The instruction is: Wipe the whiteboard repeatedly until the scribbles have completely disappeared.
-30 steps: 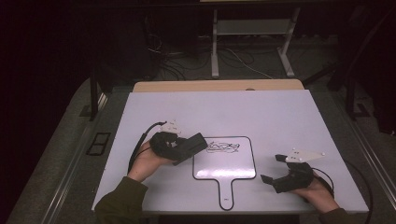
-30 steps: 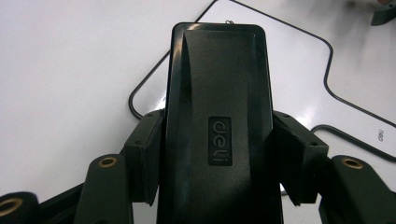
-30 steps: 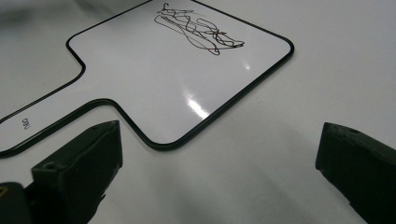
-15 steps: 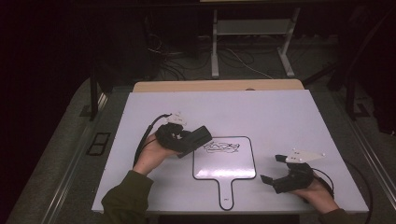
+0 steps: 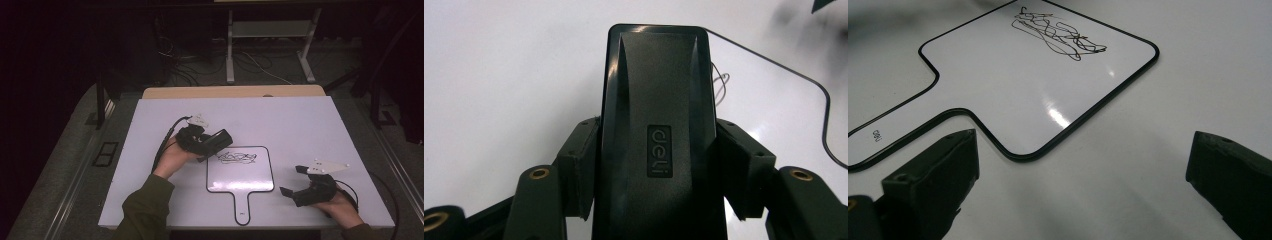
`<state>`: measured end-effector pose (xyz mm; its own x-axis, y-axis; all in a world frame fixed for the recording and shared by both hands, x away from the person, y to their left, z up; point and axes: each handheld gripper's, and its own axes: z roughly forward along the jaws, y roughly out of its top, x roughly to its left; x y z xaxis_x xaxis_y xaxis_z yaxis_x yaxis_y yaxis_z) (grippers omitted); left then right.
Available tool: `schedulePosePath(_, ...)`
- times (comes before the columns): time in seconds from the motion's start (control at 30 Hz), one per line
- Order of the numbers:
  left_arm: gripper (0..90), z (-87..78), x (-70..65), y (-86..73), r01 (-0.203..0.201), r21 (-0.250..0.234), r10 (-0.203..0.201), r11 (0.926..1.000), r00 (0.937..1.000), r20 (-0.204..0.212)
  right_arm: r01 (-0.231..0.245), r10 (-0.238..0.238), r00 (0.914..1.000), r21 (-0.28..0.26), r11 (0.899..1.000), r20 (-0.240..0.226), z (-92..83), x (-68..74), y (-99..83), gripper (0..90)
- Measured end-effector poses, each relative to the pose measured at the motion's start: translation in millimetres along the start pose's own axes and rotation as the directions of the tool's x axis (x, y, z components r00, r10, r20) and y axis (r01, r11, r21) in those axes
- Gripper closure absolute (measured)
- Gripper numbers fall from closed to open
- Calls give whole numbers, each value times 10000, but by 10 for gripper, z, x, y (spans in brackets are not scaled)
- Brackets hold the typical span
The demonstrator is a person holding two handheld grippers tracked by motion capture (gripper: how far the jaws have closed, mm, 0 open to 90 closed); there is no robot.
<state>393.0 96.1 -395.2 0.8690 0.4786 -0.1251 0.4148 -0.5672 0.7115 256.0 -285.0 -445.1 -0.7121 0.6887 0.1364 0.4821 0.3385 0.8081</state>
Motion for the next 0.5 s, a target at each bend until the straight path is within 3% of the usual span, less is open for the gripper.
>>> schedulePosePath(0.4, 390, 237, 31, 112, -125, -50, 125, 9999, 9999, -6, -68, 68, 10000, 28, 10000, -7, -3, -9, -6, 0)
schedulePosePath(0.5, 390, 293, 34, 90, -209, 282, 213, 9994, 9997, -126, -62, 62, 10000, 29, 10000, -14, -5, -16, -10, 0)
